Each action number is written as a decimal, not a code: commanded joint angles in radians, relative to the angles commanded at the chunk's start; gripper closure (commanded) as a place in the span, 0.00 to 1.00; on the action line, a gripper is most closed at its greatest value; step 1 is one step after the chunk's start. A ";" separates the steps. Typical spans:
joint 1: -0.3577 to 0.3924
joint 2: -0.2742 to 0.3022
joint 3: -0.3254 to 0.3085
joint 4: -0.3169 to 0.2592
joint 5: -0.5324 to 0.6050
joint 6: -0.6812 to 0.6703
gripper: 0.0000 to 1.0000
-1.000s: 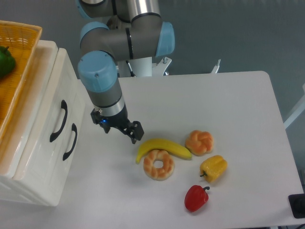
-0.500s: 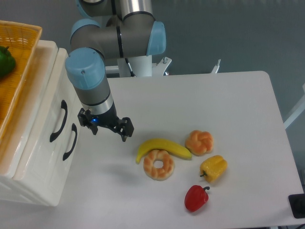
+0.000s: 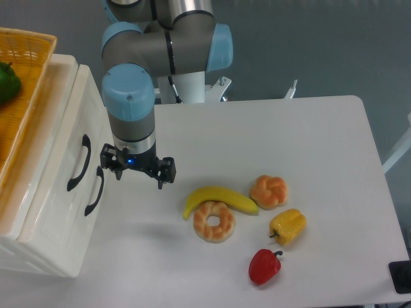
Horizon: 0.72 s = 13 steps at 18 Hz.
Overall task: Slide the top white drawer open
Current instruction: 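Lower the open gripper onto the upper drawer's black handle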
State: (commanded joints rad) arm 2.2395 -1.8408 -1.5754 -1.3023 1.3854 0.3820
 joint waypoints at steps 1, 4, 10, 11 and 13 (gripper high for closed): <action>0.003 0.000 0.000 -0.012 -0.009 -0.002 0.00; 0.003 0.008 0.003 -0.061 -0.012 -0.014 0.00; -0.005 0.025 0.008 -0.080 -0.083 -0.063 0.00; -0.006 0.025 0.009 -0.078 -0.104 -0.067 0.00; -0.008 0.022 0.015 -0.077 -0.120 -0.089 0.00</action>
State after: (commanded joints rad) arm 2.2319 -1.8193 -1.5601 -1.3791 1.2656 0.2931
